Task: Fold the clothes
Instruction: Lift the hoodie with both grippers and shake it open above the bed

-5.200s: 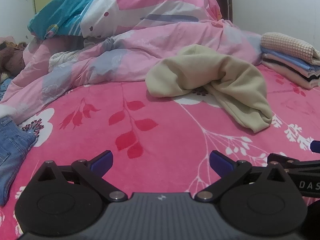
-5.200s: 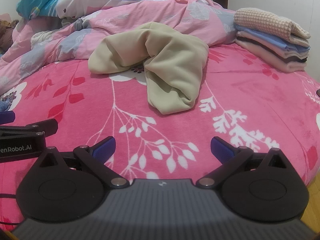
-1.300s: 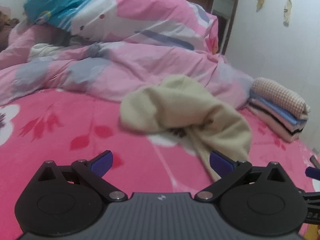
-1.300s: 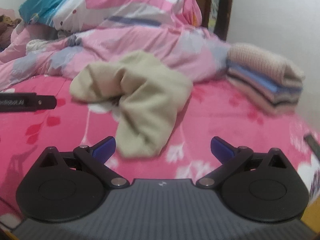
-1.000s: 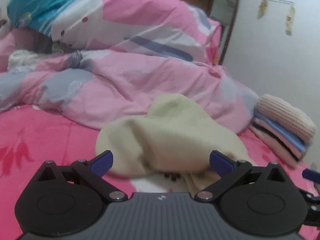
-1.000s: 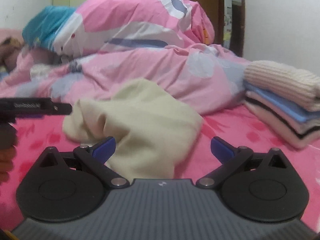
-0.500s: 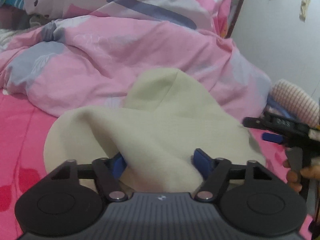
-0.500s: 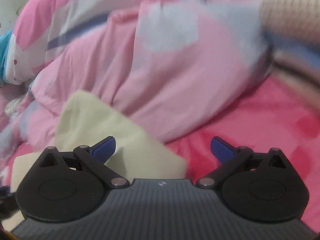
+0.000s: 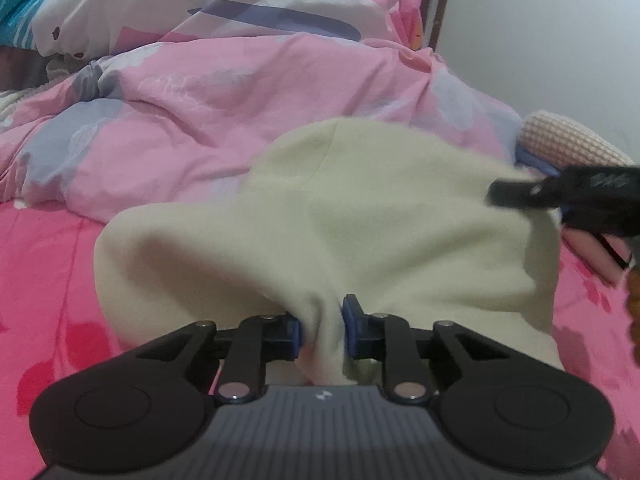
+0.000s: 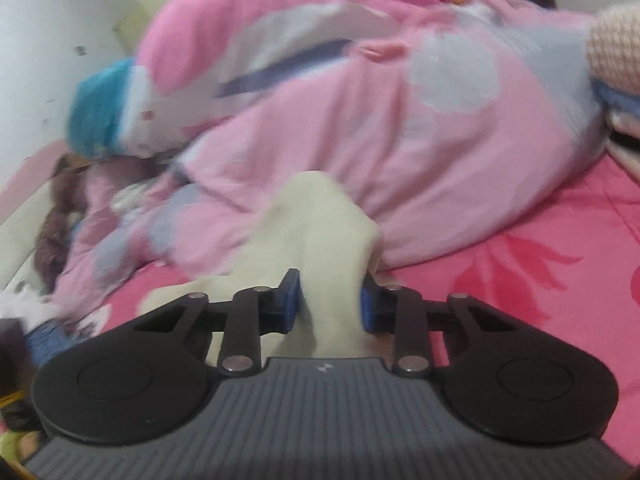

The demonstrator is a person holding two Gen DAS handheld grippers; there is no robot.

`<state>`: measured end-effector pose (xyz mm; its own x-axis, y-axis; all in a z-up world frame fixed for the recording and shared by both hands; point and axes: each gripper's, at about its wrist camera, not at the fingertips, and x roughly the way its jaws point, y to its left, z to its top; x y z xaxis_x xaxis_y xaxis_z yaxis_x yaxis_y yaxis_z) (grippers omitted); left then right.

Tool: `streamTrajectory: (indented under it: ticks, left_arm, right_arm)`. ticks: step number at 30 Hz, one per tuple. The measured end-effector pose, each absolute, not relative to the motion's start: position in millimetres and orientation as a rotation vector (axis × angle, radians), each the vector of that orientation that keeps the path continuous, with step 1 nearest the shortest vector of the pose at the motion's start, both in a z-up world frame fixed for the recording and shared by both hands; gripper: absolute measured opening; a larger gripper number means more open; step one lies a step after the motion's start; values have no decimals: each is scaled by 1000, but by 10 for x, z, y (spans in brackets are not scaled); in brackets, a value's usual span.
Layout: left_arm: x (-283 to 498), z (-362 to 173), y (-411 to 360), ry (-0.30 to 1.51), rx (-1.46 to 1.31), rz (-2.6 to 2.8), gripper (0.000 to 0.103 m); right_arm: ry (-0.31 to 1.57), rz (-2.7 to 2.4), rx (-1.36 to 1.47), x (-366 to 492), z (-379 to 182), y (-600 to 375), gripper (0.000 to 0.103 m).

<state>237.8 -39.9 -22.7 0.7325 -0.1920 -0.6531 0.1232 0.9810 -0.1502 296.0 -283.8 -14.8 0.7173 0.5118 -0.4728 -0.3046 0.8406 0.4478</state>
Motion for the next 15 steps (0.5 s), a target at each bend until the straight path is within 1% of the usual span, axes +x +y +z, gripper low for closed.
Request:
streamTrajectory:
  ticks: [6, 10, 12, 13, 15]
  left_arm:
    - [1954, -300, -111, 737, -130, -221, 21]
    - [1673, -345, 239, 754, -233, -229, 23]
    - [1501, -332, 465, 747, -296, -219, 22]
    - [1411, -317, 560, 734, -320, -210, 22]
    - [1194, -239, 785, 678, -367, -194, 27]
  right_arm:
    - [595, 537, 253, 2154, 70, -2448, 24]
    - [587, 567, 181, 1684, 98, -2129, 22]
    - [591, 568, 131, 1500, 53, -1952, 21]
    - [593, 569, 106, 1408, 31, -1864, 21]
    - [605, 570, 58, 1270, -34, -1700, 20]
